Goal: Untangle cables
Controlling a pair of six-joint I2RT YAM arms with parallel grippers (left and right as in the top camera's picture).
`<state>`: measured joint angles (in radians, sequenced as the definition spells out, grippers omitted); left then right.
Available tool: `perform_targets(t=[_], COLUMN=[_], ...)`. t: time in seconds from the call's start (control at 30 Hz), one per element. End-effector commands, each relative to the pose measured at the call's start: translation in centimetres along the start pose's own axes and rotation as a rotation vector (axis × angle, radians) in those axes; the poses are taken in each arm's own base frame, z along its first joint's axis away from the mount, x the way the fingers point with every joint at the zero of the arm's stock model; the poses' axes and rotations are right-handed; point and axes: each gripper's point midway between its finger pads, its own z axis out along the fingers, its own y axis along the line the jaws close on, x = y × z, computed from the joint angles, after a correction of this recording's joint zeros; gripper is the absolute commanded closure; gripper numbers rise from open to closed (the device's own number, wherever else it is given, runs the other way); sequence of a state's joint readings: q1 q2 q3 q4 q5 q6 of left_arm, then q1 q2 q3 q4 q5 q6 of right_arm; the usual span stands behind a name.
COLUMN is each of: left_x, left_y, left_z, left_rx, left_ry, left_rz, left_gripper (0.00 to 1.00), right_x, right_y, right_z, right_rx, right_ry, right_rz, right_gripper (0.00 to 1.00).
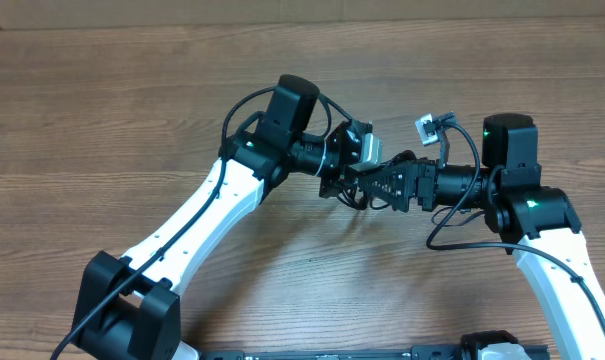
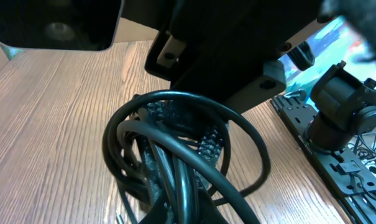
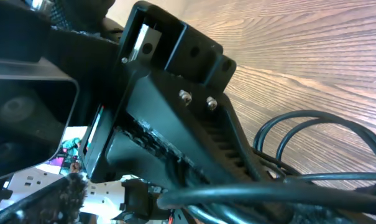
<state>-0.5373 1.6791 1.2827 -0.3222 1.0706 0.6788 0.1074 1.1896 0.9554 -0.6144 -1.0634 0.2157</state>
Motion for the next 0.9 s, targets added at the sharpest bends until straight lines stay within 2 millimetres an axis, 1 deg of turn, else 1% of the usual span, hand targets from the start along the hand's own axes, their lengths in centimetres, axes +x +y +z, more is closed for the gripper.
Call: perform_targets(t=[0.0, 0.07, 0.13, 0.17, 0.2, 0.23, 0.33, 0.4, 0.47, 0.57, 0.63, 0.67, 0.8, 0.87], left_x=[-1.8, -1.4, -1.3, -1.4, -1.5, -1.6, -1.8, -2.2, -2.3, -2.3, -2.3, -2.2, -2.2, -2.2], left_y=[-0.7, 0.0, 0.1, 0.1, 0.1, 0.0, -0.2, -0.5, -0.5, -0.5, -0.5, -0.4, -0.3, -0.3], left_z=[-0.3, -0.3, -0.3, -0.3, -0.3, -0.3, -0.3, -0.4, -0.4, -0.4, -0.4, -0.5, -0.6, -0.6], left_rx=[0.017, -0.019, -0.026, -0.027, -0.024, -0.018, -0.006, 0.013, 0.018, 0.015, 0.015, 0.012, 0.011, 0.011], left_ry=[-0.036, -0.008, -0.005, -0.008, -0.013, -0.019, -0.029, -0.048, -0.053, -0.053, -0.053, -0.053, -0.052, -0.052], left_rz=[0.029, 0.027, 0.021, 0.013, 0.004, 0.001, 0.003, 0.012, 0.015, 0.014, 0.013, 0.009, -0.015, -0.015], left_gripper=[0.96, 0.96, 0.96, 0.96, 0.96, 0.96, 0.96, 0.96, 0.96, 0.96, 0.96, 0.96, 0.96, 0.96], right_x=[-0.3, -0.3, -0.3, -0.3, -0.2, 0.0, 0.2, 0.0, 0.0, 0.4, 0.8, 0.8, 0.5, 0.3], right_y=[0.1, 0.1, -0.2, -0.7, -1.7, -2.5, -3.9, -5.5, -6.6, -7.9, -8.6, -8.6, -9.0, -9.4], right_z=[0.0, 0.0, 0.0, 0.0, -0.1, -0.2, -0.5, -1.0, -1.4, -2.0, -2.3, -2.3, -2.6, -2.8], right_rx=[0.01, 0.011, 0.028, 0.054, 0.111, 0.152, 0.235, 0.328, 0.393, 0.471, 0.514, 0.514, 0.543, 0.567], right_ry=[-0.008, -0.008, -0.012, -0.015, -0.02, -0.02, -0.027, -0.06, -0.081, -0.089, -0.092, -0.091, -0.107, -0.12], right_rz=[-0.014, -0.014, -0.011, -0.004, 0.016, 0.034, 0.085, 0.161, 0.208, 0.249, 0.286, 0.286, 0.279, 0.271], right_gripper=[0.07, 0.11, 0.16, 0.19, 0.25, 0.27, 0.28, 0.28, 0.28, 0.28, 0.28, 0.28, 0.29, 0.38])
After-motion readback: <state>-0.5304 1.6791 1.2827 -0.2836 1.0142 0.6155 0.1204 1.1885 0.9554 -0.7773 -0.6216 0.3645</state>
